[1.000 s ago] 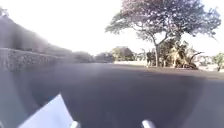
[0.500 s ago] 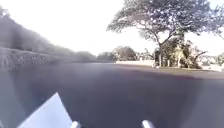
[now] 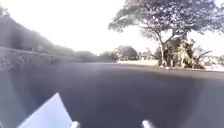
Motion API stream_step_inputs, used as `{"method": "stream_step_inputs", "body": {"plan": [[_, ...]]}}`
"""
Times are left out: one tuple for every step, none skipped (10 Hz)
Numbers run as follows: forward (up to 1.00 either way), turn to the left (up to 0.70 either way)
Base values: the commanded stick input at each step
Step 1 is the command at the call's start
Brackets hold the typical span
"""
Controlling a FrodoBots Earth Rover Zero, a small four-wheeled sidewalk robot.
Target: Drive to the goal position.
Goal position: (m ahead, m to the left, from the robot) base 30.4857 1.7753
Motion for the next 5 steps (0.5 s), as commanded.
{"method": "stream_step_inputs", "body": {"plan": [[0.85,0.00],[0.85,0.00],[0.85,0.00],[0.85,0.00],[0.85,0.00]]}}
